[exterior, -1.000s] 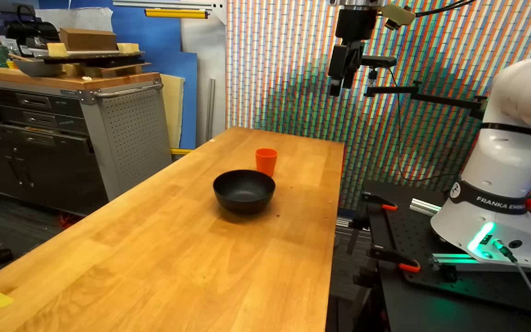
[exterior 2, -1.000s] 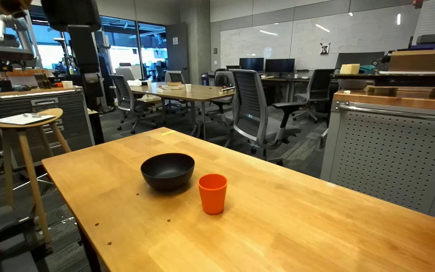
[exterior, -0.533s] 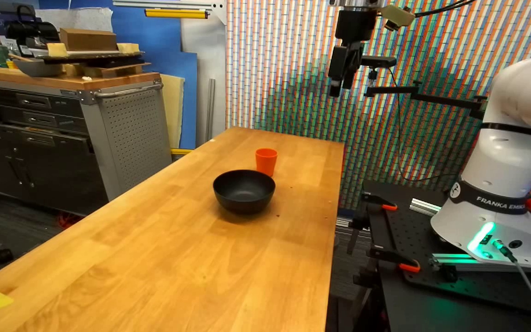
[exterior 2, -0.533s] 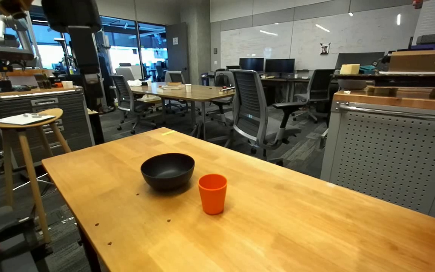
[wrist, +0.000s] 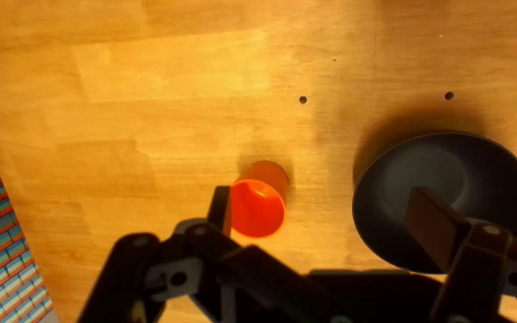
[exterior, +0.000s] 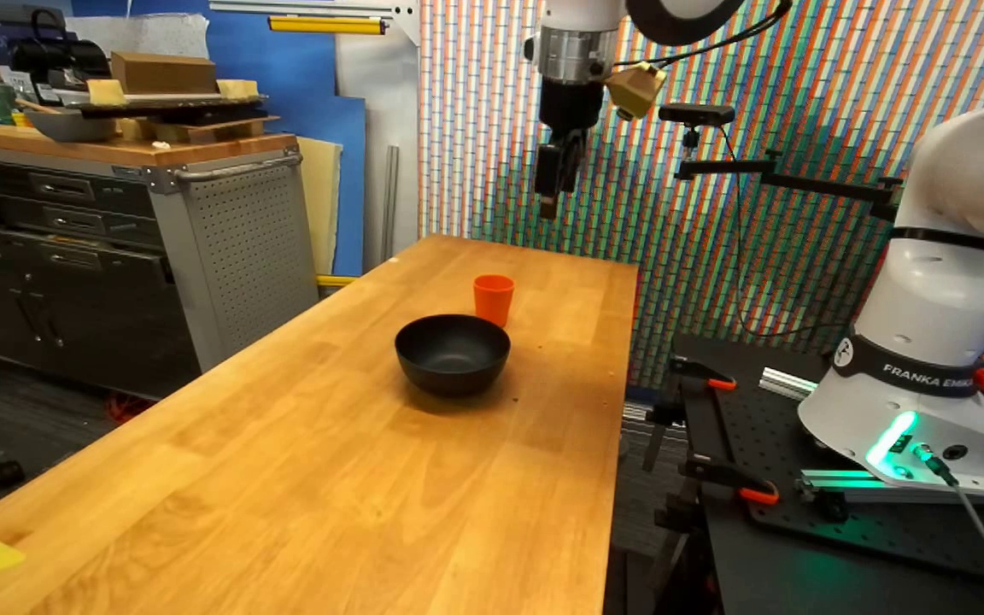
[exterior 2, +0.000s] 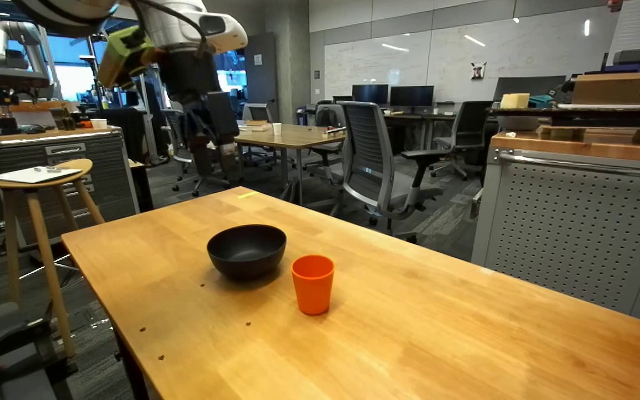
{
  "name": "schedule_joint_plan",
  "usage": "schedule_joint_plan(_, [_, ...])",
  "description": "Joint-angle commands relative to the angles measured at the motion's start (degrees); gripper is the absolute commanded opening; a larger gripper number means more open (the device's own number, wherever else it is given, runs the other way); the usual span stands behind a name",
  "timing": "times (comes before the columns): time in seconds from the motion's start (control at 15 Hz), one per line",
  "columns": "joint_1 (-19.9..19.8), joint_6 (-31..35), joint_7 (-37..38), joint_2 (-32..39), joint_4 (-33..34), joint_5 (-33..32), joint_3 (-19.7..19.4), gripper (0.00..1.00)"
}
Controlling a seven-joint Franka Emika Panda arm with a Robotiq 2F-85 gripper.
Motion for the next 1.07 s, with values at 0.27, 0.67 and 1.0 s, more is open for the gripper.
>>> schedule_joint_plan(0.27, [1.2,-2.4,-7.1,27.4,25.2,1.2,-4.3,1.00])
schedule_joint_plan(0.67, [0.6,-5.4,-14.6,39.6,37.7,8.6,-6.4,1.00])
schedule_joint_plan(1.0, [-0.4,-6.8,-15.3,43.5,37.1,11.5,-7.3,1.00])
